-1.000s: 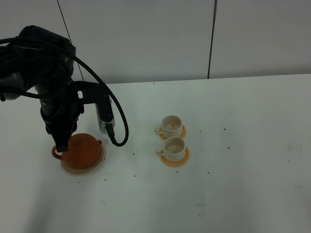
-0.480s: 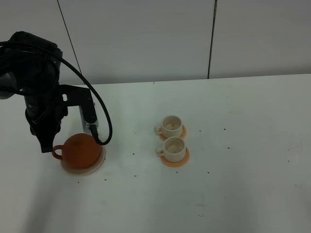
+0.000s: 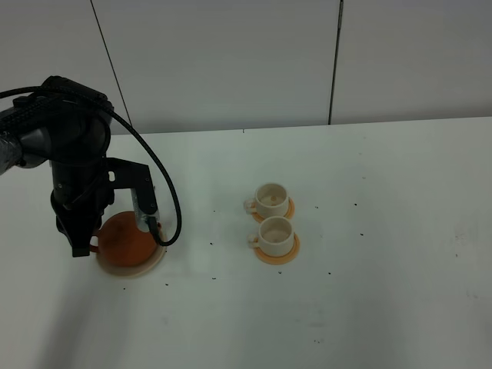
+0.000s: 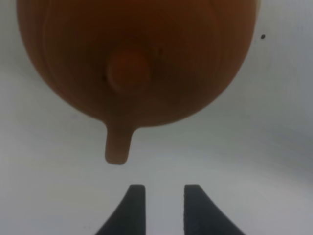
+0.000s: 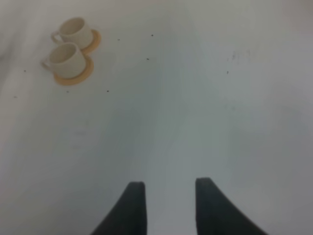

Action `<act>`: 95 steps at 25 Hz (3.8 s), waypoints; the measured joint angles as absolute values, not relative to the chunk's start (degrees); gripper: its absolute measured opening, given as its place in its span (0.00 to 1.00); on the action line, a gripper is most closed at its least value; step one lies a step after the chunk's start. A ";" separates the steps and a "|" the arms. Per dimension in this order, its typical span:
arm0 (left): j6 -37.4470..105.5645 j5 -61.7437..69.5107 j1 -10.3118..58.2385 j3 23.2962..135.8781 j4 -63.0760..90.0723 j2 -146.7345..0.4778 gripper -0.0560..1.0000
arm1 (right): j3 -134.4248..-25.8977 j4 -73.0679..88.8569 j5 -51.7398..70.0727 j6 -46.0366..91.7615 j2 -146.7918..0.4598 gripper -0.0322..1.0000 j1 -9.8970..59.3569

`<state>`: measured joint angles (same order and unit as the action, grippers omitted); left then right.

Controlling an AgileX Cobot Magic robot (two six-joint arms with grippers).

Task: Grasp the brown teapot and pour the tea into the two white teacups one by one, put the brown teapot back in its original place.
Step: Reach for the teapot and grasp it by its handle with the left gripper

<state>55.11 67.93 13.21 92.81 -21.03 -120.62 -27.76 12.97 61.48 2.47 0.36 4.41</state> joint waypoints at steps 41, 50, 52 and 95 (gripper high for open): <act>56.67 61.48 12.56 92.87 -22.01 -125.00 0.34 | -27.76 12.97 61.48 2.47 0.36 0.26 4.41; 56.61 61.35 12.56 92.87 -22.01 -125.00 0.33 | -27.76 12.97 61.46 2.47 0.36 0.26 4.41; 56.71 61.22 12.56 92.87 -22.01 -125.00 0.32 | -27.76 12.97 61.46 2.47 0.36 0.26 4.41; 62.33 63.31 12.46 96.92 -16.49 -125.00 0.22 | -27.76 12.97 61.36 2.47 0.36 0.26 4.41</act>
<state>62.33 63.31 12.46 96.92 -16.49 -125.00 -27.76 12.97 61.36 2.47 0.36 4.41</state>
